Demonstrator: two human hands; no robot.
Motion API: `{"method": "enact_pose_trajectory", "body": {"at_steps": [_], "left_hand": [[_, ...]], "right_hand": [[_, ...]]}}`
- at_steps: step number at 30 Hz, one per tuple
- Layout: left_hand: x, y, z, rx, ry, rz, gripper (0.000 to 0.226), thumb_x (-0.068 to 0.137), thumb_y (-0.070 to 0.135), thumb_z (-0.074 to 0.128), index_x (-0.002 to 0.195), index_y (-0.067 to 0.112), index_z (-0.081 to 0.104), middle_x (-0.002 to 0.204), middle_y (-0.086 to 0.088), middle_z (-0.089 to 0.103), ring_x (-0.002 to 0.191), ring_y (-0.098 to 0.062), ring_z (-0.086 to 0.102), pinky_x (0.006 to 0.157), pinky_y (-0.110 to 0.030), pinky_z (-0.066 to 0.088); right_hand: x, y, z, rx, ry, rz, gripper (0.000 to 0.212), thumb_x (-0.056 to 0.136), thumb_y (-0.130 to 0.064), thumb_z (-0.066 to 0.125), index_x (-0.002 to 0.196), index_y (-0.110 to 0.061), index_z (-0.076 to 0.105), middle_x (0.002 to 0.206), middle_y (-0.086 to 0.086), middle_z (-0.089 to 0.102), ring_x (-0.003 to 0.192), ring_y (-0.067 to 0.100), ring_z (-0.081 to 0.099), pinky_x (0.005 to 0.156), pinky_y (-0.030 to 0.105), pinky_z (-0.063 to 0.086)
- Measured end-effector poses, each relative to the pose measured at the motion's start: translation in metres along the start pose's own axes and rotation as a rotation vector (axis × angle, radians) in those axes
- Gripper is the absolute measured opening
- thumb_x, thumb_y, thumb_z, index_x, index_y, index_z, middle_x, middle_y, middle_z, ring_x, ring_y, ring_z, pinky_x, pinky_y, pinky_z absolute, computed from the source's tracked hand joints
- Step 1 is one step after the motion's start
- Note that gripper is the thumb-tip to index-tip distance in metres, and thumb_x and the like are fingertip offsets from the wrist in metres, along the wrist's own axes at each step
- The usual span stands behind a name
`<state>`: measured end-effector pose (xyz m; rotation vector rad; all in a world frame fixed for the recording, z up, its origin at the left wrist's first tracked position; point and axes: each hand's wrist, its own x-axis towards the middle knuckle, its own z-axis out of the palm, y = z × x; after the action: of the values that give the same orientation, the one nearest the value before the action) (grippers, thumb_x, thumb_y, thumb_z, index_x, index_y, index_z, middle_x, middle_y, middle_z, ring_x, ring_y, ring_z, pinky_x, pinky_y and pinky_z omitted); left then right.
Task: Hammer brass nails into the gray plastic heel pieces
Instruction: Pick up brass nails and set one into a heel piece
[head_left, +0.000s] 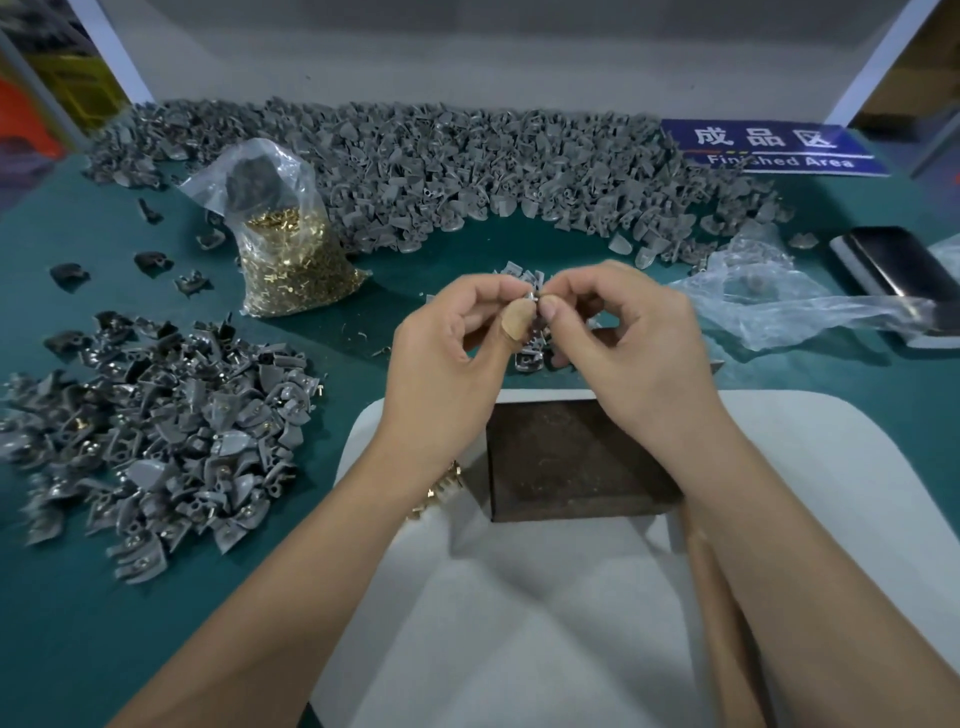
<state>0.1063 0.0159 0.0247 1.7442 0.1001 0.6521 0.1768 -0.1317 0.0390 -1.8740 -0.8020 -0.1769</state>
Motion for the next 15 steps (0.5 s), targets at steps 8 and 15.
{"method": "enact_pose_trajectory", "body": {"at_steps": [8,15], "left_hand": [[-0.043,0.010,-0.005,0.192,-0.088,0.053,0.004,0.098,0.025,0.065,0.102,0.026,0.067,0.100,0.010,0.066,0.099,-0.009,0.061,0.086,-0.017,0.043],[-0.078,0.012,-0.001,0.415,-0.131,-0.058,0.008,0.093,0.029,0.071,0.094,0.037,0.070,0.104,0.010,0.057,0.110,-0.012,0.047,0.089,-0.003,0.028]], "right_hand": [[-0.044,0.003,-0.035,-0.257,0.224,0.222,0.013,0.101,-0.028,0.059,0.095,-0.028,0.070,0.082,-0.010,0.070,0.079,0.015,0.066,0.071,0.032,0.051],[-0.083,0.005,-0.053,-0.742,-0.135,0.728,0.036,0.100,-0.041,0.057,0.108,-0.007,0.059,0.096,0.012,0.063,0.090,0.034,0.055,0.072,0.037,0.040]]}}
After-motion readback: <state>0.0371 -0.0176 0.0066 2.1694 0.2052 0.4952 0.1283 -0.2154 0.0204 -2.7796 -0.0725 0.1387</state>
